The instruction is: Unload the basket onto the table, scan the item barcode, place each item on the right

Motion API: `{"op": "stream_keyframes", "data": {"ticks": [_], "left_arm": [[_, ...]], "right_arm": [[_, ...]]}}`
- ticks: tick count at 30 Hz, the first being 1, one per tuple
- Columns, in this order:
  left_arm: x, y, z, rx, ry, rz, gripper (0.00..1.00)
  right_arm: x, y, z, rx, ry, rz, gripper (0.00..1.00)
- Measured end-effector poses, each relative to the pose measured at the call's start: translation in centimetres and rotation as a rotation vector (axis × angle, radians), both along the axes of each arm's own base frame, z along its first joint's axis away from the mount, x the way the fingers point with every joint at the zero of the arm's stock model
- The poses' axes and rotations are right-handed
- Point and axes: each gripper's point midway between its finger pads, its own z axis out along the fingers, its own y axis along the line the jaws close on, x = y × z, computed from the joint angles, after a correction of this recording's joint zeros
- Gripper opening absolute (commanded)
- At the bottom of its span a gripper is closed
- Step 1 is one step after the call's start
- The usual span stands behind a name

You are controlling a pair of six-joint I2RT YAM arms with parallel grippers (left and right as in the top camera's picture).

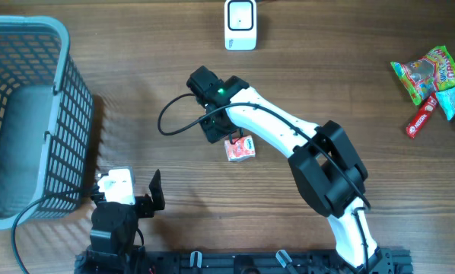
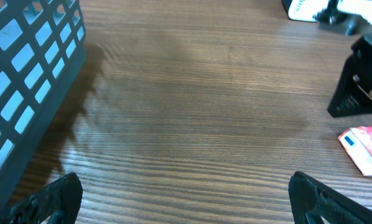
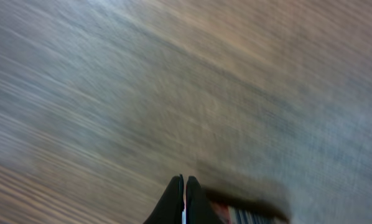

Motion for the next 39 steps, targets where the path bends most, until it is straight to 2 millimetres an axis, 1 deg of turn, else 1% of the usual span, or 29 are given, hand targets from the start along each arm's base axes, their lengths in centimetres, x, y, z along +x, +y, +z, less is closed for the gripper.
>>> {"op": "stream_keyframes", "data": {"ticks": [3,5,6,8,9,11,12,13,14,15,16,17,18,20,22,23,25,26,27,28,29,31,32,33,35,36,37,39], "left_arm": [[0.0,0.0,0.0,0.000,0.000,0.000,1.00],[0.0,0.0,0.0,0.000,0.000,0.000,1.00],[0.0,0.0,0.0,0.000,0.000,0.000,1.00],[0.0,0.0,0.0,0.000,0.000,0.000,1.00],[0.0,0.0,0.0,0.000,0.000,0.000,1.00],[0.0,0.0,0.0,0.000,0.000,0.000,1.00],[0.0,0.0,0.0,0.000,0.000,0.000,1.00],[0.0,0.0,0.0,0.000,0.000,0.000,1.00],[0.0,0.0,0.0,0.000,0.000,0.000,1.00],[0.0,0.0,0.0,0.000,0.000,0.000,1.00],[0.0,0.0,0.0,0.000,0.000,0.000,1.00],[0.0,0.0,0.0,0.000,0.000,0.000,1.00],[0.0,0.0,0.0,0.000,0.000,0.000,1.00],[0.0,0.0,0.0,0.000,0.000,0.000,1.00],[0.0,0.0,0.0,0.000,0.000,0.000,1.00],[0.0,0.0,0.0,0.000,0.000,0.000,1.00],[0.0,0.0,0.0,0.000,0.000,0.000,1.00],[0.0,0.0,0.0,0.000,0.000,0.000,1.00],[0.0,0.0,0.0,0.000,0.000,0.000,1.00],[0.0,0.0,0.0,0.000,0.000,0.000,1.00],[0.0,0.0,0.0,0.000,0.001,0.000,1.00],[0.0,0.0,0.0,0.000,0.000,0.000,1.00],[0.0,0.0,0.0,0.000,0.000,0.000,1.00],[0.0,0.0,0.0,0.000,0.000,0.000,1.00],[0.0,0.0,0.0,0.000,0.000,0.000,1.00],[0.0,0.0,0.0,0.000,0.000,0.000,1.00],[0.0,0.0,0.0,0.000,0.000,0.000,1.00],[0.0,0.0,0.0,0.000,0.000,0.000,1.00]], "right_arm": [[-1.6,-1.4,-0.3,-0.056,0.065,-0.022,0.04],[-2.9,-2.6,-0.3,-0.105,0.121,-0.029,0.05],[-4.5,-3.2,-0.2,-0.124,0.190,-0.009,0.04],[-7.0,-3.3,0.2,-0.096,0.309,0.067,0.05],[-8.6,-3.8,0.7,-0.099,0.384,0.105,0.05],[-10.4,-5.1,1.4,-0.144,0.466,0.149,0.05],[-10.8,-6.9,1.7,-0.234,0.475,0.136,0.04],[-10.3,-8.6,1.8,-0.336,0.442,0.099,0.05],[-9.6,-9.3,1.8,-0.382,0.403,0.071,0.05],[-9.4,-9.0,1.6,-0.369,0.393,0.067,0.05],[-9.1,-8.1,1.3,-0.325,0.381,0.068,0.05],[-8.9,-6.7,0.9,-0.255,0.375,0.076,0.05],[-8.9,-5.6,0.7,-0.209,0.375,0.083,0.05],[-8.6,-1.8,0.4,-0.036,0.368,0.106,0.05],[-8.2,0.6,0.5,0.080,0.358,0.120,0.05],[-7.5,1.4,0.4,0.112,0.326,0.124,0.05],[-6.7,1.5,0.0,0.109,0.291,0.100,0.05],[-6.5,0.9,-0.8,0.081,0.272,0.079,0.05],[-7.1,-0.3,-2.2,0.036,0.278,0.059,0.05],[-7.8,-1.1,-2.7,0.017,0.298,0.044,0.04],[-7.9,-1.6,-2.7,0.002,0.293,0.033,0.05],[-8.6,-4.1,-2.7,-0.120,0.297,-0.022,0.04],[-8.7,-5.8,-2.6,-0.204,0.282,-0.055,0.04],[-8.5,-7.9,-2.6,-0.308,0.249,-0.086,0.05],[-7.3,-12.0,-2.1,-0.484,0.171,-0.165,0.04],[-6.3,-13.6,-1.8,-0.534,0.127,-0.199,0.05],[-5.5,-14.6,-1.6,-0.563,0.099,-0.229,0.04],[-3.4,-17.7,-0.7,-0.660,0.009,-0.304,0.04]]}}
